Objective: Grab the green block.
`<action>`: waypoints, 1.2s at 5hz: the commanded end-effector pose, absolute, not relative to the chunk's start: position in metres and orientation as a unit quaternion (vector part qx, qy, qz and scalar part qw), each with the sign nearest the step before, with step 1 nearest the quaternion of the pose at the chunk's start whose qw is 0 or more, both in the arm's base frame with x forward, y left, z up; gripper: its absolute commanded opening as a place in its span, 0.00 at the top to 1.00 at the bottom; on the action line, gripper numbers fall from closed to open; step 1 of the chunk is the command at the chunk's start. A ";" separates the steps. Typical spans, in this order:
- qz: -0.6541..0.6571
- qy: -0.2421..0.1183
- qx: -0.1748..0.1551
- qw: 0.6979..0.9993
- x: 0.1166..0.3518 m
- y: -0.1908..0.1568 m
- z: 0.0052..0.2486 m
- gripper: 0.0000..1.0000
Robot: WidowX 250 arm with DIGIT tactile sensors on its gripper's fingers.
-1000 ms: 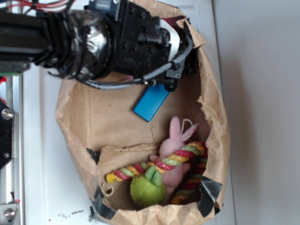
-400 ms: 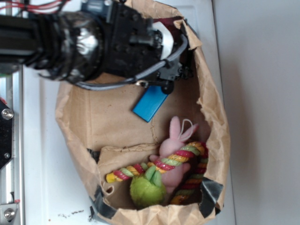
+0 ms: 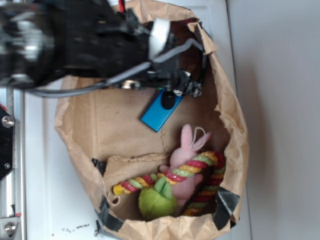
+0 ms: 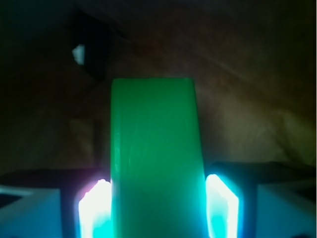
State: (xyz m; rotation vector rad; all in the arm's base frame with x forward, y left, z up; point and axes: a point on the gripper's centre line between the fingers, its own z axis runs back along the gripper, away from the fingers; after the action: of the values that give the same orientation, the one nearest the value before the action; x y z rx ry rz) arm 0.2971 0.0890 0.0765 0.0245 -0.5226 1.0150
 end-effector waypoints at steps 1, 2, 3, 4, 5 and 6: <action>0.290 -0.230 -0.047 0.928 0.288 0.069 0.134 1.00; 0.259 -0.199 -0.036 0.945 0.288 0.057 0.144 1.00; 0.241 -0.167 -0.012 0.956 0.285 0.048 0.157 1.00; 0.219 -0.163 -0.018 0.962 0.275 0.042 0.169 1.00; 0.209 -0.161 -0.017 0.964 0.275 0.035 0.177 1.00; 0.197 -0.162 -0.016 0.967 0.278 0.027 0.182 1.00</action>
State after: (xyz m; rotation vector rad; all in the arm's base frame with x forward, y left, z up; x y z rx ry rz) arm 0.2758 0.0180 0.1571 -0.0250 -0.2632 0.3978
